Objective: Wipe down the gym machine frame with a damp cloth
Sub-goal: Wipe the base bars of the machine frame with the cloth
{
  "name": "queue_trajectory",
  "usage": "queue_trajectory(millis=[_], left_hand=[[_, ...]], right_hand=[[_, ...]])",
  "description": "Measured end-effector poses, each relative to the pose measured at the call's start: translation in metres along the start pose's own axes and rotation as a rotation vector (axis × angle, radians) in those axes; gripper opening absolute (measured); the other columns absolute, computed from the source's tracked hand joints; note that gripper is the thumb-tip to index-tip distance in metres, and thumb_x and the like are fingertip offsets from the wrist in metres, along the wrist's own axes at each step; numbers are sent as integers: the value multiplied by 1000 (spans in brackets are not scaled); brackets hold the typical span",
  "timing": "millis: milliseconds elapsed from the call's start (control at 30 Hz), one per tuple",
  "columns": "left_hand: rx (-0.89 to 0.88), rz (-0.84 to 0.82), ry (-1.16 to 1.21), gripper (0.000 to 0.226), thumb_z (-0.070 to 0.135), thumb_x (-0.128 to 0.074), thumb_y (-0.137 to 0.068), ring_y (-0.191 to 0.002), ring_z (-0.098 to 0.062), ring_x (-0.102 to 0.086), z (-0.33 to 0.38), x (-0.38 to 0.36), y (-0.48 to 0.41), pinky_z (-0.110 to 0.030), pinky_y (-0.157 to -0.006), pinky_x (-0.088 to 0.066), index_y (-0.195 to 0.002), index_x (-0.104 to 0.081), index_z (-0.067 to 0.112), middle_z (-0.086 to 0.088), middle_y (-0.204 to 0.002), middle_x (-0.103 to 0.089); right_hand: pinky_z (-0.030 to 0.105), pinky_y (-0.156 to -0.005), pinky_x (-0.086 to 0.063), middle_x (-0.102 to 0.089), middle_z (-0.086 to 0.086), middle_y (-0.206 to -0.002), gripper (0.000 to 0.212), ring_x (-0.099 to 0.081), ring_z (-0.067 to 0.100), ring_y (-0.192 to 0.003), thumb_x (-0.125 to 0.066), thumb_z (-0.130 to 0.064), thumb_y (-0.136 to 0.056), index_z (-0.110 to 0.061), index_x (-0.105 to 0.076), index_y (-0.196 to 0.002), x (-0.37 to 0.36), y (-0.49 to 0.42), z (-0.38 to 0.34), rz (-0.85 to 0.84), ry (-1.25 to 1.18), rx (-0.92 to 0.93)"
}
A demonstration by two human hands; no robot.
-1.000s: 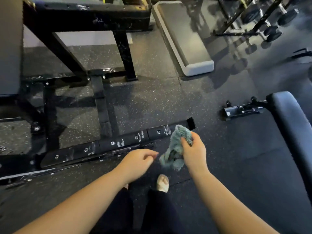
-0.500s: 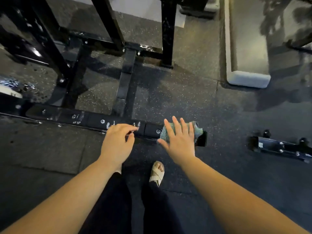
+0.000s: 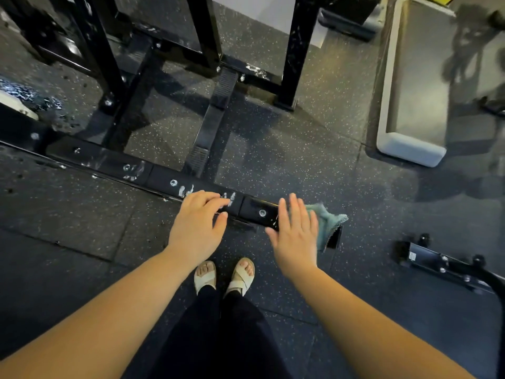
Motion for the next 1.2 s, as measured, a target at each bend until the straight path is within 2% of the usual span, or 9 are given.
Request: queue_trajectory(millis=[200, 333, 433, 500, 600, 700, 833, 1033, 1200], left_hand=[[12, -27, -12, 39, 24, -49, -95, -131, -17, -32, -10, -5, 0, -26, -109, -22, -133, -51, 16, -1, -138, -44], [78, -10, -36, 40, 26, -50, -95, -128, -20, -33, -10, -10, 1, -32, -102, -34, -133, -52, 16, -2, -136, -43], [152, 19, -29, 40, 28, -50, -94, -128, -21, -32, -5, -14, 3, -33, -98, -37, -133, -51, 17, -2, -137, -39], [189, 50, -26, 40, 28, -51, -94, -128, -22, -33, -3, -16, 3, -34, -100, -36, -132, -52, 16, -4, -137, -40], [254, 133, 1, 38, 23, -53, -94, -132, -27, -33, -1, -18, 2, -38, -104, -34, -130, -55, 11, -9, -135, -45], [351, 207, 28, 41, 22, -51, -95, -137, -29, -29, 4, -27, 7, -37, -110, -26, -134, -50, 8, -12, -139, -43], [566, 315, 168, 46, 26, -44, -98, -136, -26, -27, 28, -53, 25, -35, -111, -21, -140, -41, 10, -8, -144, -36], [796, 427, 465, 44, 28, -41, -99, -133, -20, -31, 59, -98, 69, -30, -109, -24, -141, -40, 16, -3, -144, -36], [899, 500, 677, 42, 30, -38, -100, -130, -16, -36, 58, -119, 87, -31, -106, -30, -141, -39, 20, -1, -142, -38]], right_hand=[[43, -118, -19, -11, 10, -159, 66, -22, 31, -145, -41, -44, -98, -10, -23, -151, 3, -38, -66, -144, -135, 393], [59, -112, 9, 8, 17, -159, 93, 9, 44, -144, -33, -75, -83, -23, -1, -154, -3, -22, 15, -242, 132, 77], [65, -108, -21, -31, 24, -151, 93, -28, 48, -138, -62, -60, -78, -4, -33, -147, -5, -10, 11, -270, 120, 3], [60, -106, -33, -51, 21, -138, 81, -48, 41, -128, -77, -47, -71, 1, -53, -132, -2, -17, -12, -196, 130, 177], [53, -107, -38, -53, 19, -137, 78, -52, 33, -126, -78, -42, -74, 2, -52, -133, 2, -39, -36, -167, 16, 440], [44, -118, -22, -6, 22, -158, 81, -13, 32, -147, -51, -41, -96, 1, -9, -151, 4, -42, -48, -335, 62, 715], [32, -118, -14, 45, 9, -139, 76, 24, 26, -144, -34, -35, -104, -7, 21, -148, 16, -23, 4, -558, 255, 1006], [32, -120, -8, 29, 7, -151, 66, 17, 25, -146, -34, -29, -104, -6, 6, -151, 17, -47, -20, -539, 115, 1272], [36, -116, -17, 21, 5, -159, 75, 10, 21, -147, -45, -37, -100, -16, 3, -153, 10, -68, -69, -530, -176, 1054]])
Point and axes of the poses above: each hand's wrist, its own y-axis away from the middle knuckle, its own x-axis out of the back of the hand, z = x × y, the point moved 8 cm from there along -y, towards the middle knuckle
